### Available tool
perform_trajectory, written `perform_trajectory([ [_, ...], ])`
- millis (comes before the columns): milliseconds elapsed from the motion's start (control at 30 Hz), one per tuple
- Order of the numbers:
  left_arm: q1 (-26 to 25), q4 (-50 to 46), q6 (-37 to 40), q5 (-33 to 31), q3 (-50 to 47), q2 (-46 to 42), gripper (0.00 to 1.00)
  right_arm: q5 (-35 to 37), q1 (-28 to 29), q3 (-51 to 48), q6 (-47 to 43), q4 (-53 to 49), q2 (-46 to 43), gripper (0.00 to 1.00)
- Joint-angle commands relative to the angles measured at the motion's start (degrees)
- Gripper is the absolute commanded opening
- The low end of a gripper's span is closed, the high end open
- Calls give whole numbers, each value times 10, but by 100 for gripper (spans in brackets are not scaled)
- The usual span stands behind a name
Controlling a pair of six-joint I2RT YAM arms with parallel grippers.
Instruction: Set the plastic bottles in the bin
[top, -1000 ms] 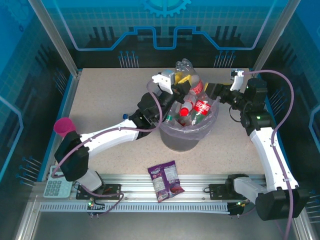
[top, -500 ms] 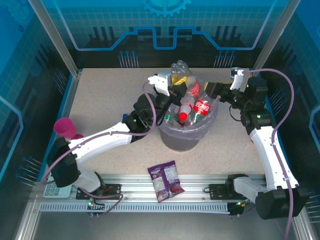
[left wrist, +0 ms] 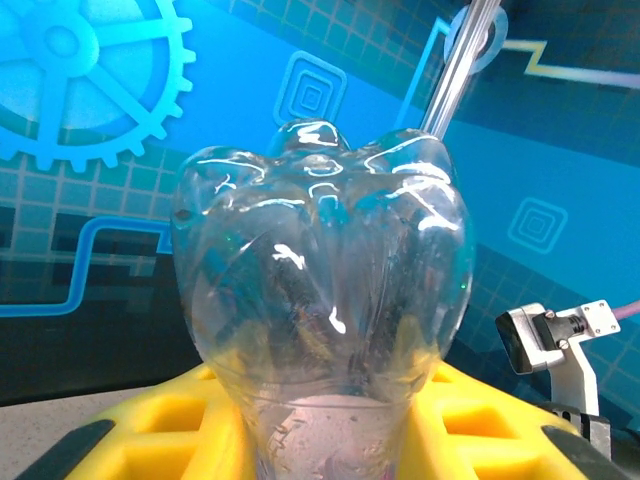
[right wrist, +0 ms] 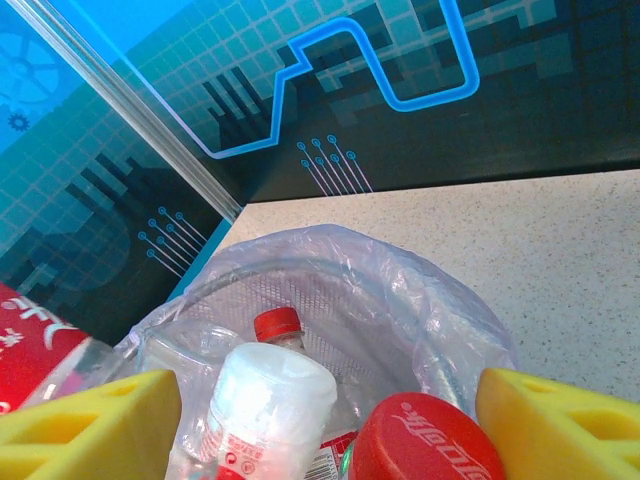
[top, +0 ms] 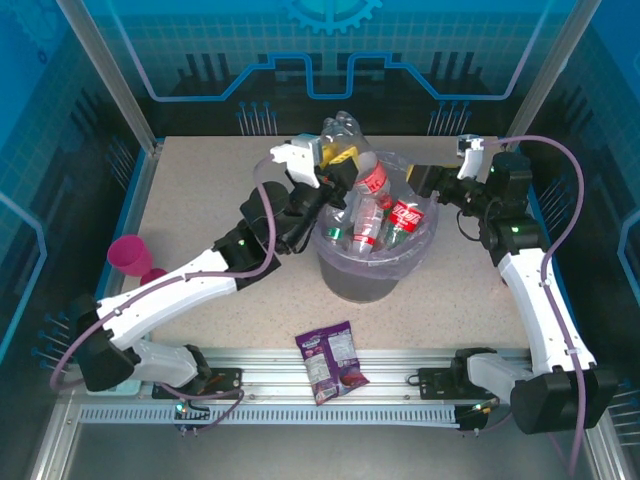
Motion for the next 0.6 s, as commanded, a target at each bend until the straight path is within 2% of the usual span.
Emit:
perform_trajectory([
  [0, -1, 20, 23, 23, 31, 29, 20, -10, 8, 19, -6, -5, -2, 78],
  [267, -2, 57, 63, 13, 72, 101, 20, -27, 8, 9, -1, -2, -19, 78],
  [567, -2, -33, 63, 20, 112, 161, 19, -29, 8, 7, -8, -11, -28, 78],
])
